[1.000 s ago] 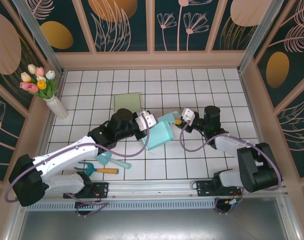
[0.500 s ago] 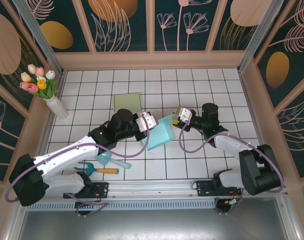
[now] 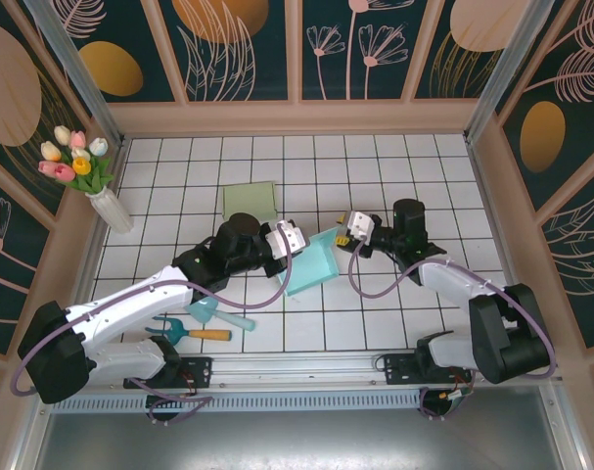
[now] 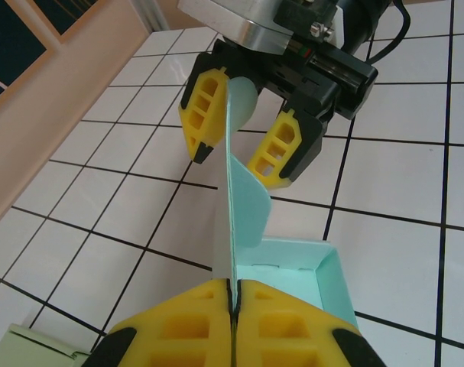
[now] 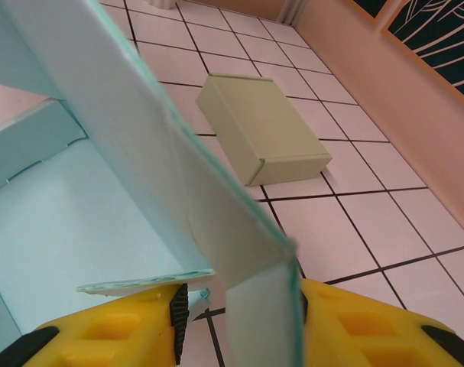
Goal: Fold the paper box
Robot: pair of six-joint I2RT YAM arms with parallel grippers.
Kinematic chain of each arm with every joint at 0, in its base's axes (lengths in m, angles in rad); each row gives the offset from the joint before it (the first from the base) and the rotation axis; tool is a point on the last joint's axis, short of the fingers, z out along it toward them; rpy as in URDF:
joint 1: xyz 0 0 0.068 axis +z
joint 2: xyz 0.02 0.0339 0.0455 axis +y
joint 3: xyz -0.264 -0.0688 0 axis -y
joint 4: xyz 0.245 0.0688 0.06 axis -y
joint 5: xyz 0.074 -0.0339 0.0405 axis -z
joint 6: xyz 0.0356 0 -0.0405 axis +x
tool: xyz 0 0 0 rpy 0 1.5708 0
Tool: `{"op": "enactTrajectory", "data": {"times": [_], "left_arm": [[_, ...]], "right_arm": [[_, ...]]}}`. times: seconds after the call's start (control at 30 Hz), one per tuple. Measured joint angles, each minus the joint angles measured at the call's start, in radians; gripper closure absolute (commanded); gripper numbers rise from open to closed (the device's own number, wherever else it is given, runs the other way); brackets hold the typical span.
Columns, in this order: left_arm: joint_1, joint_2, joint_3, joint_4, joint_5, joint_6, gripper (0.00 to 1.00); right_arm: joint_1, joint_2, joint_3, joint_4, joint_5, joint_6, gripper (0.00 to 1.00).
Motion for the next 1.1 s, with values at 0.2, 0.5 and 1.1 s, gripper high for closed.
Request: {"op": "enactTrajectory", "data": {"times": [0.2,0.5,1.1], "left_arm": [[0.0,0.0,0.0,0.0,0.0,0.0,0.98],[0.0,0.002,-0.003,0.001,-0.002,0.0,0.98],[0.004,0.036,-0.003,0.0,-0.003,0.0,0.98]], "right_arm": [[0.0,-0.012,0.017,-0.058,0.004,-0.037,0.55],[0.001,-0.027,0.047,-0.141,0.008,-0.085,0.53],[0.047,-0.03,0.106,-0.28,0.06,-0.191,0.55]]}}
